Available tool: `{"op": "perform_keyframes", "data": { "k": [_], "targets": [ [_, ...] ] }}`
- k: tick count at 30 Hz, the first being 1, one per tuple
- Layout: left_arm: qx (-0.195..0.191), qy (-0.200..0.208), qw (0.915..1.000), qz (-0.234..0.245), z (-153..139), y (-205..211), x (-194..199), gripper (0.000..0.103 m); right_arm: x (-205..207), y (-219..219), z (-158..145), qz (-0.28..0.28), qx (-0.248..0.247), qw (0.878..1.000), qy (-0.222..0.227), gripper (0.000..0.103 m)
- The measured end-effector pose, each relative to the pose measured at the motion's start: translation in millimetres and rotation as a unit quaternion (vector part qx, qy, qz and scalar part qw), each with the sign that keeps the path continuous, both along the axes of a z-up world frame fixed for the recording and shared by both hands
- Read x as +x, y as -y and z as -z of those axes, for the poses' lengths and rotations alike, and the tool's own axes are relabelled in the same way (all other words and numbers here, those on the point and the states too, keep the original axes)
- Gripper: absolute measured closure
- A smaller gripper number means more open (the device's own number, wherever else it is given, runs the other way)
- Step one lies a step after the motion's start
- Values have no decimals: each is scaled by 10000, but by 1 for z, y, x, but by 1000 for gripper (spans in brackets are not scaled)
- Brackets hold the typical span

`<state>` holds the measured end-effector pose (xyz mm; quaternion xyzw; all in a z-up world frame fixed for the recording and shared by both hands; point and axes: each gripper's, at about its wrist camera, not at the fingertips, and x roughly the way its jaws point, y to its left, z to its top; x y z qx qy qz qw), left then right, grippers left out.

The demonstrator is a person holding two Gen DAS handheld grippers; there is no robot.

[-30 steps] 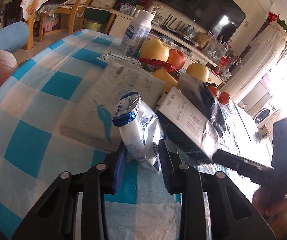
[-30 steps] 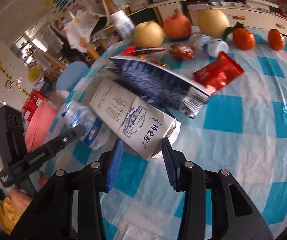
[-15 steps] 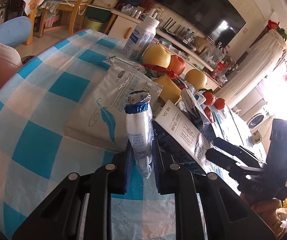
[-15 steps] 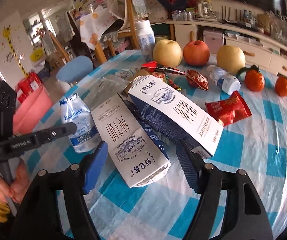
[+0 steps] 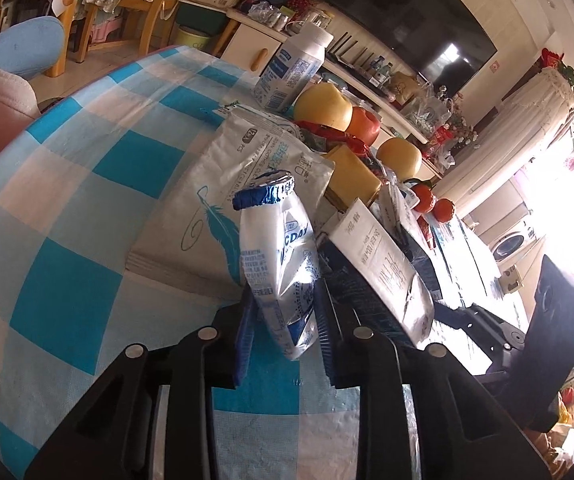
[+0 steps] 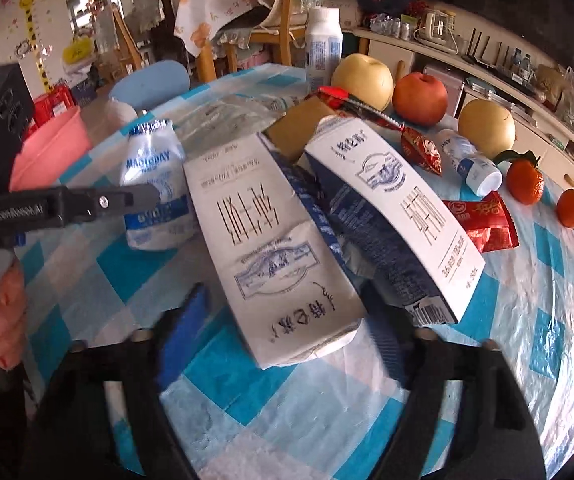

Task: Collect trash
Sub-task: 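Close left gripper on white drink pouch while right gripper grasps white milk carton, then lift pouch and carton and carry both over the pink bucket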

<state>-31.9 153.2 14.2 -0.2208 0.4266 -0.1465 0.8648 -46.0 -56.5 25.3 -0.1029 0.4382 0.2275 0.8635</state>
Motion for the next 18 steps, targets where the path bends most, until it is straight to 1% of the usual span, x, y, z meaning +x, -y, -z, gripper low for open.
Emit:
{"op": "perform_keyframes", "data": {
  "k": [2, 5, 9, 13, 16, 18],
  "targets": [
    [-8, 20, 10000, 9, -2, 0, -1, 76, -2, 0, 0, -3, -54, 10000, 38, 41],
    [-57, 80, 10000, 16, -6, -2, -3, 82, -6, -2, -3, -7, -151, 9997, 184, 42],
    [-43, 172, 9998, -47, -13, -8, -7, 86, -17, -4, -11, 50, -137, 9992, 383, 42],
    [-114, 233, 9996, -134, -18, -18, -11, 87, -28, -7, -19, 272, -190, 9975, 618, 42],
    [-178, 328, 9991, -201, -26, -26, -13, 87, -36, -10, -28, 416, -57, 9962, 758, 43],
    [-226, 408, 9986, -258, -32, -33, -16, 87, -41, -16, -34, 427, -56, 9954, 861, 43]
  ]
}}
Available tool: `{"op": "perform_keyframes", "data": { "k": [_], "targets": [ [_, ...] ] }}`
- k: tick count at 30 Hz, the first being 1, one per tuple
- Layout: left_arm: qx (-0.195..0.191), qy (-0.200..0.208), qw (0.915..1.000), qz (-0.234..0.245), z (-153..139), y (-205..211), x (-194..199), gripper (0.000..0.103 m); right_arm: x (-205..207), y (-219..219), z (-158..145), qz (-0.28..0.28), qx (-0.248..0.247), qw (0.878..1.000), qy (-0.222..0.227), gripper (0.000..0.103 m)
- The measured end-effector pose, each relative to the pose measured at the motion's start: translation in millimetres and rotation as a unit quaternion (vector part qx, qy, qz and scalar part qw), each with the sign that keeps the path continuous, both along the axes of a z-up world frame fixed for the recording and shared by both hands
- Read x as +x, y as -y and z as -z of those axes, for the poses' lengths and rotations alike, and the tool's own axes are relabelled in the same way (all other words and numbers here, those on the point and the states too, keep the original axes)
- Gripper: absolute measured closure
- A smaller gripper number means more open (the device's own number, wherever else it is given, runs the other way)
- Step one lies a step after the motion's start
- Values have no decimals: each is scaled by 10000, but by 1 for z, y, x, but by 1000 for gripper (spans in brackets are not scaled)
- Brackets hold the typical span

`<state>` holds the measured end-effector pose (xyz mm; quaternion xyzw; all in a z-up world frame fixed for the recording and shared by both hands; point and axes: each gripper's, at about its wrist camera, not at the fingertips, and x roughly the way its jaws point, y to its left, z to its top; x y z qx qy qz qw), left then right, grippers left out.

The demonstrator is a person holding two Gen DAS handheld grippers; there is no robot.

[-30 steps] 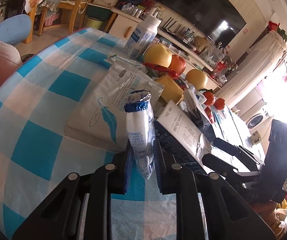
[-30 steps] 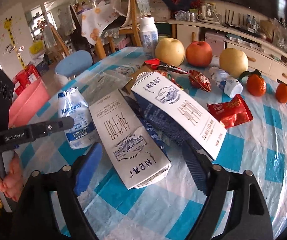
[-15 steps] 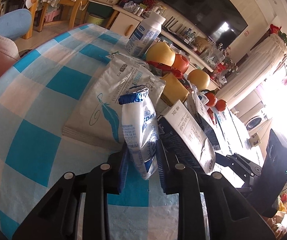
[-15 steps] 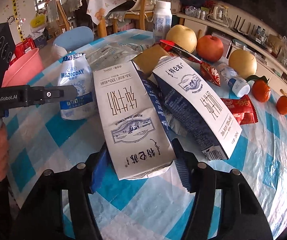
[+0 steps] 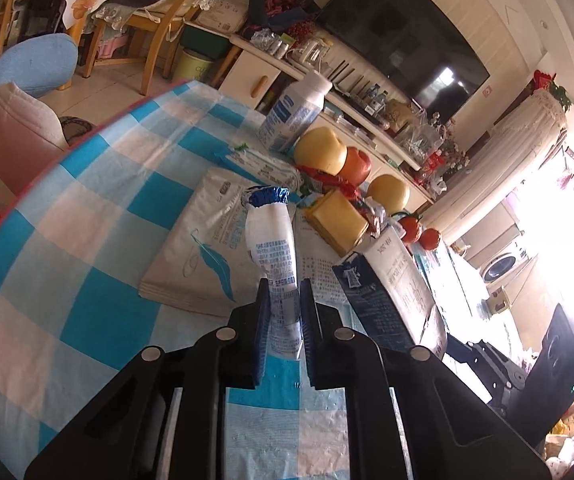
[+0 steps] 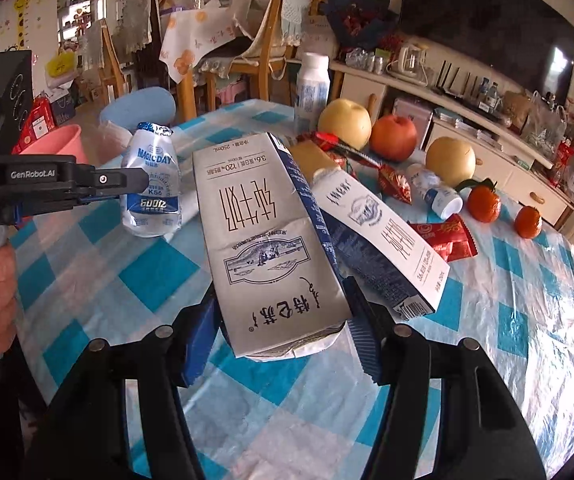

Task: Collect trash
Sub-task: 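Lift pouch and carton and carry both over the pink bucket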

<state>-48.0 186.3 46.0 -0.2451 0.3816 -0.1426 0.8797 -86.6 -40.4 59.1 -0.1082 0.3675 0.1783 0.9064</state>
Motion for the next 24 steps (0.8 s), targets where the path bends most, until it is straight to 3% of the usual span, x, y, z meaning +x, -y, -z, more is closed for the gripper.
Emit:
{"op": "perform_keyframes", "data": {
  "k": [9, 13, 19, 24],
  "targets": [
    [-208, 419, 9979, -452, -30, -47, -16, 87, -12, -33, -6, 50, -56, 9999, -71, 42],
    [-191, 579, 9944, -869, -41, -80, -24, 87, -15, -58, -11, -58, -37, 9999, -112, 42],
    [-73, 597, 9821, -1786, -46, -152, -42, 87, -15, -128, -34, -632, -39, 9980, 54, 42],
    [2, 410, 9630, -2663, -41, -215, -54, 87, -9, -204, -50, -1340, -285, 9904, 155, 42]
  ]
}}
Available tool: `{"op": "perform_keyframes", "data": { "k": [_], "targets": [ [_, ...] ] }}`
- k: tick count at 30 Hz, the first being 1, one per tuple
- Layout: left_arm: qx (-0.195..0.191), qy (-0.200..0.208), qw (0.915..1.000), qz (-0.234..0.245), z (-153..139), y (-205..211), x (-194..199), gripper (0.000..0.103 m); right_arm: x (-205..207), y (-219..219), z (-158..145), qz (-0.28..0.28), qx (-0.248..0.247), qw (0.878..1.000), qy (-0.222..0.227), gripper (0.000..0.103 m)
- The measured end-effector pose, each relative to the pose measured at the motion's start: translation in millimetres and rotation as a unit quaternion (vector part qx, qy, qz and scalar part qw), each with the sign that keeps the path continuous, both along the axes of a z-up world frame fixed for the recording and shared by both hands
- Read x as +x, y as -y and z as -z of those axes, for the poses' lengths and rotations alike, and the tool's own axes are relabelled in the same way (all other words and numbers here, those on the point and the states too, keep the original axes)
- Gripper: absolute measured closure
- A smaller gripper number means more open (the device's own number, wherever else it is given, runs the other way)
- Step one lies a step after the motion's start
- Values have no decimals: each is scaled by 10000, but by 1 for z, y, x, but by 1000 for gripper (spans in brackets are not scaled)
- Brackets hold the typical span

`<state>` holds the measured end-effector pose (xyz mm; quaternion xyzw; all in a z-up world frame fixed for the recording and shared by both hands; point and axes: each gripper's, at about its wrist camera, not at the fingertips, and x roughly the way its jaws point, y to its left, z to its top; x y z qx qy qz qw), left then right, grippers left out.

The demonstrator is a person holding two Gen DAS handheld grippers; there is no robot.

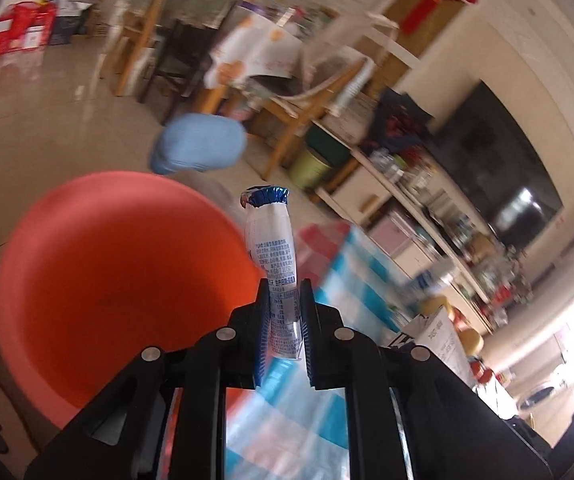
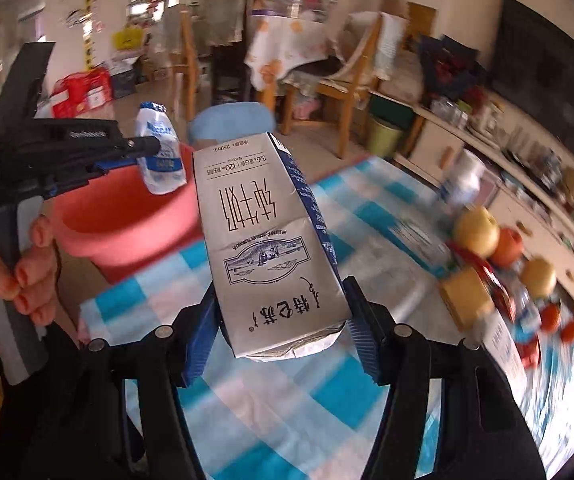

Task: Collect trash
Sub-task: 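Lift pouch and carton and carry both over the pink bucket, then open both grippers to drop pouch and carton into the pink bucket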

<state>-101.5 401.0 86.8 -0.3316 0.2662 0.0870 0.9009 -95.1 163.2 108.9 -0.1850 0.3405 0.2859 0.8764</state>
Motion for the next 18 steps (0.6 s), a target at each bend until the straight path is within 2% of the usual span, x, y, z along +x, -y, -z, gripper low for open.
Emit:
{"op": "perform_keyframes", "data": {
  "k": [5, 11, 12, 15, 16, 17, 18],
  "targets": [
    [-55, -238, 9971, -719, 9, -51, -5, 87, 12, -78, -3, -603, -351, 9976, 35, 42],
    [-309, -483, 9921, -1119, 25, -85, -3, 87, 27, -146, 17, -1106, -909, 9896, 139, 42],
    [-334, -542, 9912, -1161, 28, -87, -1, 87, 29, -152, 21, -1155, -921, 9889, 137, 40],
    [-404, -708, 9888, -1251, 35, -89, 3, 86, 29, -157, 27, -1115, -752, 9908, 146, 19],
    [-446, -732, 9884, -1250, 37, -90, 5, 85, 29, -155, 26, -1086, -612, 9920, 177, 18],
    [-443, -745, 9882, -1263, 38, -91, 7, 79, 28, -152, 25, -1046, -484, 9932, 180, 18],
    [-413, -746, 9880, -1289, 38, -90, 7, 66, 28, -149, 24, -972, -399, 9943, 181, 18]
  ]
}}
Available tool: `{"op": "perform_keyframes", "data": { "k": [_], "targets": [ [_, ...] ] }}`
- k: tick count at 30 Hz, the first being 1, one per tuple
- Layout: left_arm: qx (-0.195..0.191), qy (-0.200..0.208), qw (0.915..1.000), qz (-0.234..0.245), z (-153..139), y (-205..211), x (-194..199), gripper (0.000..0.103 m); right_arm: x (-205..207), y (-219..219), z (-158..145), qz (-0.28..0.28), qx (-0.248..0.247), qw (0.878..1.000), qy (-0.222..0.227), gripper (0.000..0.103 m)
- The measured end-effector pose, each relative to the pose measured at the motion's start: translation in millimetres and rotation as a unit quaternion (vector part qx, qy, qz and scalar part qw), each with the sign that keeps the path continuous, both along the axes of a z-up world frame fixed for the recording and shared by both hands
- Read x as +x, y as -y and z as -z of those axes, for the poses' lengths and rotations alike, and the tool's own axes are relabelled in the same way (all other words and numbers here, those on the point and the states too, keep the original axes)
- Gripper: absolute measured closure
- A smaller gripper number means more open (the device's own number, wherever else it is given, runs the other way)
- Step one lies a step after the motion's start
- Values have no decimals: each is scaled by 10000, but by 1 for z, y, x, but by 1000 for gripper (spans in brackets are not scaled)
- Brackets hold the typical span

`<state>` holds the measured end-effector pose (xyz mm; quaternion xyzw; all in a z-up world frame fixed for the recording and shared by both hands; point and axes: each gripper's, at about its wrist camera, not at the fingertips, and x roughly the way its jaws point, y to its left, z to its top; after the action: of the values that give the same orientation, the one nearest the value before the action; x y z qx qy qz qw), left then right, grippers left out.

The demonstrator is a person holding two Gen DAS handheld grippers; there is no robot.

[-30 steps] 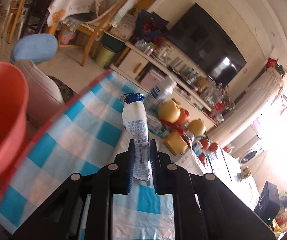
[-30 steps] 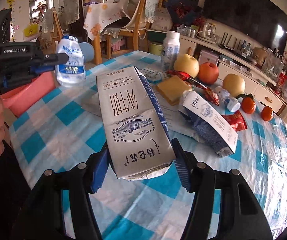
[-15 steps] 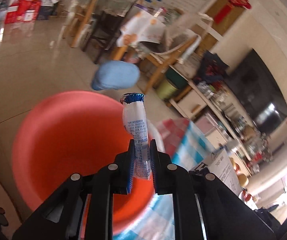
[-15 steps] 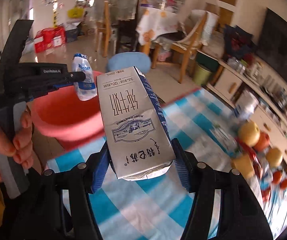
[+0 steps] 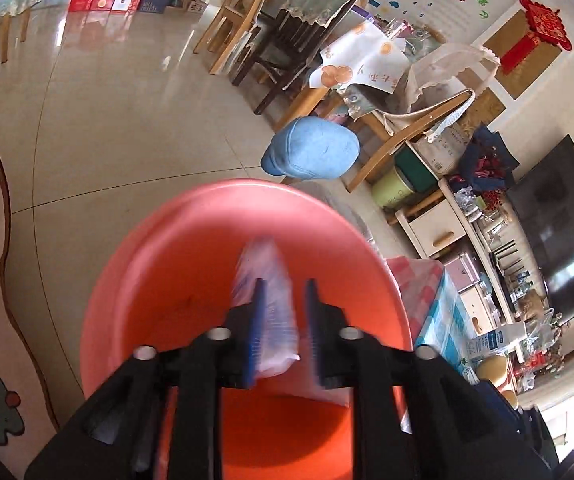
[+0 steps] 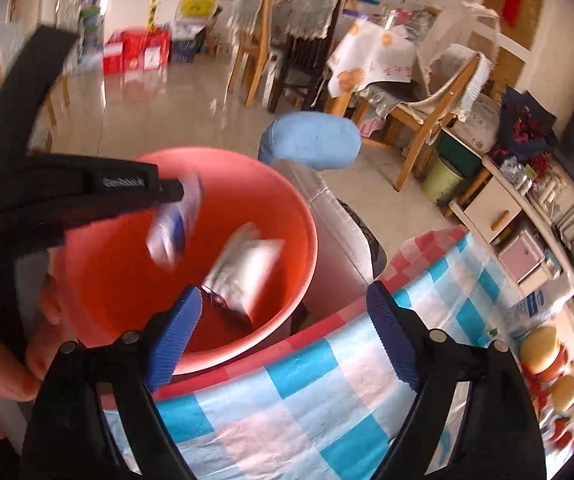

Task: Collect trash
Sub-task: 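Open both grippers to drop pouch and carton into the pink bucket, then move left tool to grey wipes pack while right tool reaches red snack packet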

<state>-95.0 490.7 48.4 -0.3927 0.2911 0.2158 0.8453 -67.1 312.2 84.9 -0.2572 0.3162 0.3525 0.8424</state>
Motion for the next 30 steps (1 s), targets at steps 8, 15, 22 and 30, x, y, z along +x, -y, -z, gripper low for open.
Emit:
{"op": "perform_keyframes", "data": {
  "k": [8, 15, 22, 30],
  "targets": [
    [834, 552, 9950, 44, -24, 34, 0, 38, -11, 70, -2, 1021, 682, 9922, -209, 17],
    [1289, 1470, 9792, 534, -49, 78, -2, 16, -24, 136, 5, 1603, 840, 9832, -233, 17],
    [1600, 1056, 9730, 1290, -59, 120, 19, 15, -44, 184, 12, 1830, 872, 9792, -64, 17],
    [1573, 994, 9664, 1773, -57, 158, 27, 15, -56, 226, 18, 1948, 1107, 9746, -16, 6]
  ]
}}
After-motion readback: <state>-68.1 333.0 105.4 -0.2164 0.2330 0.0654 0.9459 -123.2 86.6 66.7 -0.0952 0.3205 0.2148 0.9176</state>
